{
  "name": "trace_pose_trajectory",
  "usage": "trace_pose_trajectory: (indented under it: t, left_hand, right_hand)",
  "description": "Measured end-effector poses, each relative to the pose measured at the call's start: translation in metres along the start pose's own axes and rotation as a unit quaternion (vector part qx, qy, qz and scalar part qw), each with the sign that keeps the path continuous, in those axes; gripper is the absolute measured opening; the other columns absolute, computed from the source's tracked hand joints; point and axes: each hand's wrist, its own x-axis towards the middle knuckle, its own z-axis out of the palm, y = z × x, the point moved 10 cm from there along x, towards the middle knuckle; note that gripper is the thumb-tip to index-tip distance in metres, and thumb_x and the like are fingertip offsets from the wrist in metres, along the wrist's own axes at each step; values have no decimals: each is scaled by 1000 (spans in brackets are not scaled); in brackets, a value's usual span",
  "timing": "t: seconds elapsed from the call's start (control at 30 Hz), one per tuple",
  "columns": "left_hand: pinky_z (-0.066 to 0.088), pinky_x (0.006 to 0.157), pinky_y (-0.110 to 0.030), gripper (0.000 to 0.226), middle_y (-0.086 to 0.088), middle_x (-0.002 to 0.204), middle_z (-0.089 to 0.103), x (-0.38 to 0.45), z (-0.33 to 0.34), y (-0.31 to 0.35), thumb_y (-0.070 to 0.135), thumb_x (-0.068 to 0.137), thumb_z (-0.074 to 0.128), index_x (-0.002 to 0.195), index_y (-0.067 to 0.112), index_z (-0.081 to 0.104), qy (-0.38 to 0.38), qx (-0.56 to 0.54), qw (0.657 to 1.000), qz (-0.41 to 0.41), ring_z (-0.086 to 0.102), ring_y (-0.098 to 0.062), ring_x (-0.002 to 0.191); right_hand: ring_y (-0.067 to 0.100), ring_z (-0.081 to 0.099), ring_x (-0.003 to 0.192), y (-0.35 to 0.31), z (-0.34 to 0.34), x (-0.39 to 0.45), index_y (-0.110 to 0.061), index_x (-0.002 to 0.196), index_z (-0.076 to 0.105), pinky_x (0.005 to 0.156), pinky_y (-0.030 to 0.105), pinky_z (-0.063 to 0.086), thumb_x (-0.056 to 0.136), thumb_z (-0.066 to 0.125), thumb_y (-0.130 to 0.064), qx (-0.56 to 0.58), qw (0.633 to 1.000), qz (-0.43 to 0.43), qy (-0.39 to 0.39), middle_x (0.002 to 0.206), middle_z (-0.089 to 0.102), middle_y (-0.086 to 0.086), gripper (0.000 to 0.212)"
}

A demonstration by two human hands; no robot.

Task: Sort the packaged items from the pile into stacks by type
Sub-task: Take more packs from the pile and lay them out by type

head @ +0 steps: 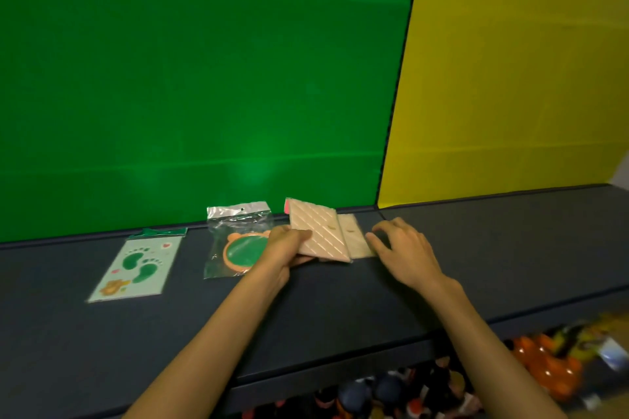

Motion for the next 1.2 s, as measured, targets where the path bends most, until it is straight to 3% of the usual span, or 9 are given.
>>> trace_pose_trajectory:
  t: [0.17,0.23,0.3,0.37,0.47,0.67,0.87,1.0,1.2]
  left_hand:
    - [60,53,-31,12,-12,90,66,19,34,-13,0,94,57,87,10,55,14,28,1000,3,65,-22,77]
    - [62,67,-39,5,-15,103,68,29,34,-15,8,90,60,89,11,57,36,84,995,27,66,-27,87]
    - [57,85,-43,20,-15,112,69,36,33,-12,24,84,66,98,11,62,66,200,976,57,65,-31,97]
    - [52,87,-39,44,-11,114,68,33,34,-2,44,81,66,109,11,65,96,347,929,83,64,-33,103]
    - [45,80,-36,58,-12,120,65,31,35,10,58,83,62,116,10,61,127,499,850,113,61,-34,111]
    - [47,93,-42,64,-14,121,63,20,33,19,63,86,56,119,8,55,153,624,743,186,57,-33,115]
    - [43,100,-43,50,-4,130,57,-13,10,44,54,92,51,133,25,52,79,649,689,312,52,-27,120]
    - [42,101,-43,52,2,142,52,-39,-52,65,52,92,49,140,31,48,110,671,658,325,48,-24,128]
    - [43,99,-42,51,3,143,52,-87,-174,86,52,93,46,139,32,51,179,675,658,282,52,-25,126]
  right_hand:
    - [24,59,109,32,0,1,-24,122,61,91,40,47,100,45,-48,14,1000,5,-13,122,58,4,36]
    - [24,59,109,39,3,2,-25,122,60,92,40,46,100,45,-48,20,1000,4,-17,122,58,3,35]
    - [24,58,110,43,5,4,-26,123,59,92,40,45,100,45,-48,22,1000,3,-22,123,57,3,35]
    - [24,58,111,45,7,6,-26,124,59,92,40,44,100,45,-48,25,999,0,-26,124,57,3,36]
    - [23,58,111,45,10,9,-26,125,59,93,40,44,100,44,-48,26,999,-8,-30,125,56,2,37]
    - [24,57,112,26,14,19,-26,125,58,93,41,45,100,45,-47,39,998,-40,-30,124,57,2,35]
    - [24,54,119,-45,18,25,-26,133,56,96,41,42,100,44,-47,58,991,-116,-9,129,56,2,40]
    - [24,54,117,-116,26,20,-25,133,56,95,40,43,100,44,-47,79,981,-177,-8,127,57,2,41]
    - [24,55,115,-238,52,-3,-26,132,57,93,39,40,99,48,-44,106,962,-250,-29,125,57,0,39]
